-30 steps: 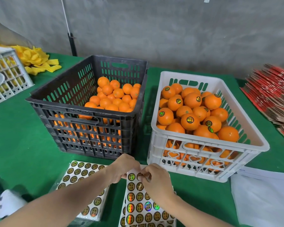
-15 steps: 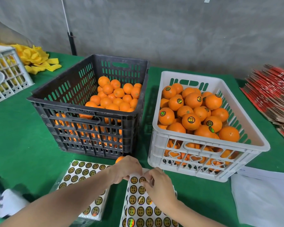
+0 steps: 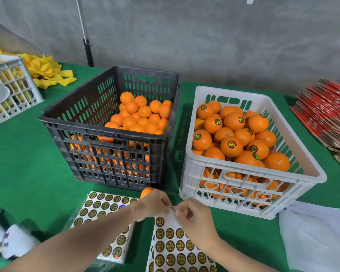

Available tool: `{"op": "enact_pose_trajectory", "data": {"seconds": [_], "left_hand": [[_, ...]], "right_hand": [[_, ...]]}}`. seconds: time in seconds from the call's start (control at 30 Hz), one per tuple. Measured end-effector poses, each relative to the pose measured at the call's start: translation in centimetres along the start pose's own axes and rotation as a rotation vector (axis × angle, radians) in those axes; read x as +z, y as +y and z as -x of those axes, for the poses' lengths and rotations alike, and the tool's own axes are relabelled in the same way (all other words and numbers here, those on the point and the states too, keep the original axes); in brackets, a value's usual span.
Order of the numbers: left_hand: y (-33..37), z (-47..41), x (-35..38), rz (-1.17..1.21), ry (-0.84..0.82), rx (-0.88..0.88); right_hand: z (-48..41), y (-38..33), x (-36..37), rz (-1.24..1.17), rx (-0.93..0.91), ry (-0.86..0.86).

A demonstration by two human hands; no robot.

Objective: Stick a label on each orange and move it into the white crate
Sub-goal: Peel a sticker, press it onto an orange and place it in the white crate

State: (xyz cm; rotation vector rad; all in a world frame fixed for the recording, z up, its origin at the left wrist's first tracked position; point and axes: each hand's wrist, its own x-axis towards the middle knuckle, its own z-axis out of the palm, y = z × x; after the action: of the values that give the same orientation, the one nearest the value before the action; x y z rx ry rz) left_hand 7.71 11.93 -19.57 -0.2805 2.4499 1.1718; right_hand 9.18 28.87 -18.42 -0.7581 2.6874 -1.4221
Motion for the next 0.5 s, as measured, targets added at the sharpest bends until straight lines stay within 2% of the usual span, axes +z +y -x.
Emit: {"op": "enact_pose_trajectory", "data": {"seconds": [0.07,0.13,0.23,0.3,0.4,0.5], "left_hand": [[0.2,0.5,-0.2,-0.095,0.013,0.097],[0.9,1.5,-1.2,-0.207,0.124,0.261],[3.4,4.2,-4.5,-0.163,0.307,0.619],[5.3,5.9,-7.3,-0.135,0.430,0.765],[7.4,7.4,-12.1,-0.009,0.632,0.806],[8.8,7.2,-17.2,0.104,0.721,0.740]], "right_hand": [[-0.7,-1.3,-0.8,-0.034,-0.024,0.024],[-1.6,-3.1,-1.9,-0.043,-0.118,0.056],[-3.5,-6.7,-3.8,-0.090,-0.315,0.167],[-5.3,-9.0,-4.8,-0.156,-0.389,0.243],[-8.3,-11.5,-5.5,-0.226,-0.473,0.294],[-11.8,-13.0,-5.4,-0.173,-0.509,0.247]]}}
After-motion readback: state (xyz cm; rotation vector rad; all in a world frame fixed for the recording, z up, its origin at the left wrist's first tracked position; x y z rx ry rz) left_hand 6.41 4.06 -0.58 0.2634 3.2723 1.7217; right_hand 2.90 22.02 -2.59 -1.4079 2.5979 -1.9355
